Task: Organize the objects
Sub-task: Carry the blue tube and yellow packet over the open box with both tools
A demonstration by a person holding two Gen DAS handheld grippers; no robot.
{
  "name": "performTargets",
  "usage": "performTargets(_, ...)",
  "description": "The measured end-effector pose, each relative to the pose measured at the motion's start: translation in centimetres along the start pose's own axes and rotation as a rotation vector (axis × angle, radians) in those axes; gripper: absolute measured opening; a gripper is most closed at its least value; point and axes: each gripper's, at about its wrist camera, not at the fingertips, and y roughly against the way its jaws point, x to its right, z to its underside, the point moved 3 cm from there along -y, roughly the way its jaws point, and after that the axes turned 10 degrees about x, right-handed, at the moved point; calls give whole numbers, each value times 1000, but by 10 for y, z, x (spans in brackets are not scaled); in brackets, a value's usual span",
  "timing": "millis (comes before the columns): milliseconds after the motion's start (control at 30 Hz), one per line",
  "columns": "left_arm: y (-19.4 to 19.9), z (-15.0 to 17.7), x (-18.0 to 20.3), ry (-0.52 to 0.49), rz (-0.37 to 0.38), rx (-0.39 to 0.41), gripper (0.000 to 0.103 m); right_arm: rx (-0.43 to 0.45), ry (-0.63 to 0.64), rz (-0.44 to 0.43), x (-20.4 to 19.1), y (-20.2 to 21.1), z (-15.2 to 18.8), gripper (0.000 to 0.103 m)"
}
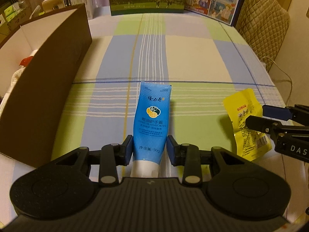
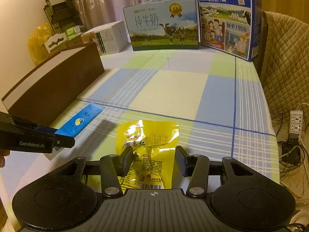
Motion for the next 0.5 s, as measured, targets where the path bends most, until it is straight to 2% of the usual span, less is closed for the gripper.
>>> performTargets(500, 52, -14, -11, 27, 41, 106, 32, 51, -22, -39, -36, 27, -28, 45)
